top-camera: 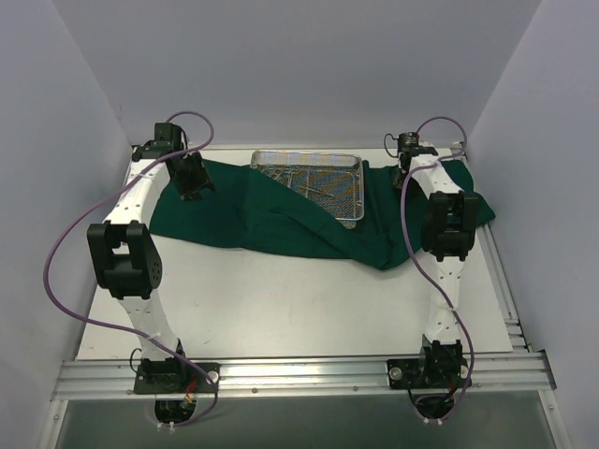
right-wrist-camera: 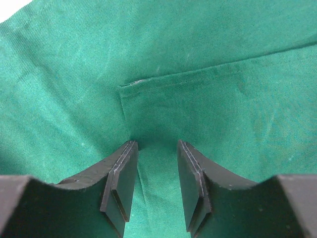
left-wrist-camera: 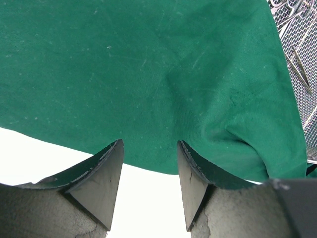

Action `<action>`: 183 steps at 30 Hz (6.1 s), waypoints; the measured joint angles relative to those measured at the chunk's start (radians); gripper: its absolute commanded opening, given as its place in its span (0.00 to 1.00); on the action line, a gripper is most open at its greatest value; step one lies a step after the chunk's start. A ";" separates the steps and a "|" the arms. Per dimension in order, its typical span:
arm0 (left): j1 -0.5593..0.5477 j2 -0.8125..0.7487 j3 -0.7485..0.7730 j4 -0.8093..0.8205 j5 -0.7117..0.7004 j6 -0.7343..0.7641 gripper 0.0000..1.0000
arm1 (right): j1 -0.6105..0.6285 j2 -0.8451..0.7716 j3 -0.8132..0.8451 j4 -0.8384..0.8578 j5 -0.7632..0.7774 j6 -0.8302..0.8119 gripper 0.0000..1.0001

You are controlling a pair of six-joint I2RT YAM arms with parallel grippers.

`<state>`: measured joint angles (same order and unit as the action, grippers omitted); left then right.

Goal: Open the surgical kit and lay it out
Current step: Open the surgical kit at the center of the board.

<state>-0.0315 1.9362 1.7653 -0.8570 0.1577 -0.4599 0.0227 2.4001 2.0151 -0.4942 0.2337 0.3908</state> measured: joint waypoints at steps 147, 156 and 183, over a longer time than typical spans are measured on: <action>0.021 0.013 -0.111 0.032 0.057 -0.008 0.56 | -0.285 -0.063 -0.406 0.770 -0.669 0.502 0.25; 0.021 0.005 -0.126 0.040 0.057 -0.012 0.56 | -0.310 -0.065 -0.478 0.879 -0.726 0.592 0.10; 0.060 -0.071 -0.138 0.037 -0.044 -0.007 0.57 | -0.325 -0.674 -0.385 -0.022 -0.299 0.216 0.00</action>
<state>0.0280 1.8652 1.6268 -0.8196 0.1139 -0.4667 -0.3023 1.7264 1.6299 -0.5159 -0.0658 0.6064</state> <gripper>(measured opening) 0.567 0.036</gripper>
